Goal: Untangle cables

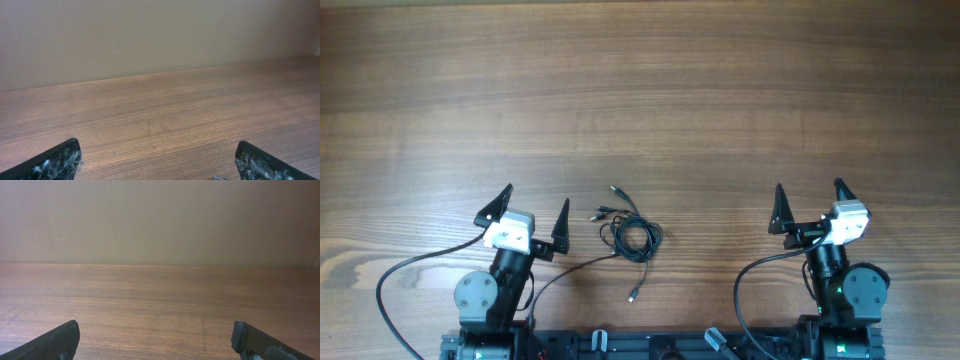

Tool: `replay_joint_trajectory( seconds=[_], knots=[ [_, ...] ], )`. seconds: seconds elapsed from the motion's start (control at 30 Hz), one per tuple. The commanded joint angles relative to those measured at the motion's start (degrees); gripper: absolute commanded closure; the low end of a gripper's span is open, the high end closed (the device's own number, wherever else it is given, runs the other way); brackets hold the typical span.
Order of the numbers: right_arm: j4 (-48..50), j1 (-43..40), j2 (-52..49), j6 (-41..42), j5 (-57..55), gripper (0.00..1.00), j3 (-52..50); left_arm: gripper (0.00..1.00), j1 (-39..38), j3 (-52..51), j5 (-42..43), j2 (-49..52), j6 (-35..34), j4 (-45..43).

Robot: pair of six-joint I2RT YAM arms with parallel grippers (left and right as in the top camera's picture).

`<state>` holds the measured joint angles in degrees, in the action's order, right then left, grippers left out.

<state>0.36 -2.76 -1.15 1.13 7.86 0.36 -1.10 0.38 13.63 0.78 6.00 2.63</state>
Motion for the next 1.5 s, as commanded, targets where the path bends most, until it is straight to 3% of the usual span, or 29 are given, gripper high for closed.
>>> replay_joint_trajectory(
  seconds=[0.0,1.33,1.47],
  knots=[
    [0.04,0.35,0.22,-0.98,-0.52,0.0,-0.07,0.0,-0.07,-0.04,1.14,-0.35,0.87,0.44],
    [0.04,0.35,0.22,-1.01,-0.52,0.0,-0.07,0.0,-0.07,-0.04,1.18,-0.35,0.85,-0.66],
    [0.04,0.33,0.22,-0.98,-0.52,0.0,-0.07,0.0,-0.07,-0.04,6.36,-0.35,0.81,-0.17]
  ],
)
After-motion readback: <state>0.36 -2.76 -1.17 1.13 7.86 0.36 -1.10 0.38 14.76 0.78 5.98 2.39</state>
